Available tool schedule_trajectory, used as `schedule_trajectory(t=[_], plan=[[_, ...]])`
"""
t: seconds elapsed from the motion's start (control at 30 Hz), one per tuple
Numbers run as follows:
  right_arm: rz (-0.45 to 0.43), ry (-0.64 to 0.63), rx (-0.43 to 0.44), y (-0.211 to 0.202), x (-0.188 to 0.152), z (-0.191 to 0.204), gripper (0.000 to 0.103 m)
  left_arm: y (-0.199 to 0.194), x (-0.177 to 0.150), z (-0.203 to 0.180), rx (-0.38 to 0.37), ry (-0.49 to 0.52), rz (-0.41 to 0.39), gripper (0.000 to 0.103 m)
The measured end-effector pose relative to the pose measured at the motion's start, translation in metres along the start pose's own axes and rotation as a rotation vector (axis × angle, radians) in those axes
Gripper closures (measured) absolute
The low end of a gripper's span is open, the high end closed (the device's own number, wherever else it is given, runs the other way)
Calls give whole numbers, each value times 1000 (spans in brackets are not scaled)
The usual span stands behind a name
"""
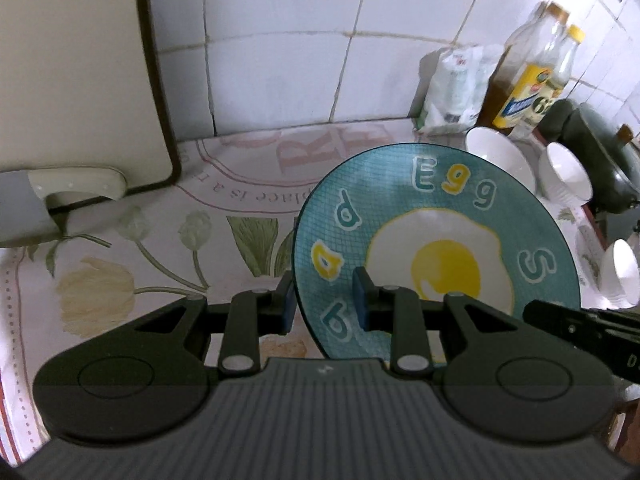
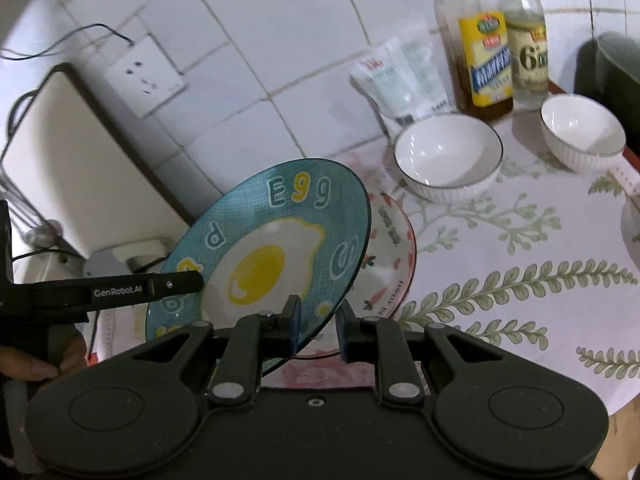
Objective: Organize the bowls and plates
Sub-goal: 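Lower the blue egg plate onto the bunny plate stack, open right gripper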
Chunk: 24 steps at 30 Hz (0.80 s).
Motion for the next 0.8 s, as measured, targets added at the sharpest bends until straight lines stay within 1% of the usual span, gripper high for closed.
schedule_trajectory(t=[0.13,0.17,0.23,0.37,0.6,0.67,0.77,0.8], plan=[[27,38,-9,20,-2,-10,80,25,4,2,10,-2,37,76],[32,50,-32,24,-3,-12,80,29,5,2,15,-1,44,76],[44,67,-39,31,-4,-14,80,39,6,2,23,7,56,76],[64,88,-51,44,-5,-19,80,52,8,-1,32,31,71,76],[85,109,-68,55,-1,-21,80,64,13,-1,35,41,98,76],[86,136,-88,58,1,-22,81,66,14,-2,39,44,108,76],[71,102,-137,59,9,-16,80,66,18,-1,27,31,136,76],[83,97,-149,61,11,-14,80,67,20,1,23,24,147,77]])
Point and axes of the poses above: each gripper's, at about its wrist camera, not at the fingertips, and y roughly the way its jaws point, z to its left, x to its top, the point moved 3 cm from there along y, roughly the way its jaws point, and after that the axes turned 6 degrees about -y, right-handed, at the moved point
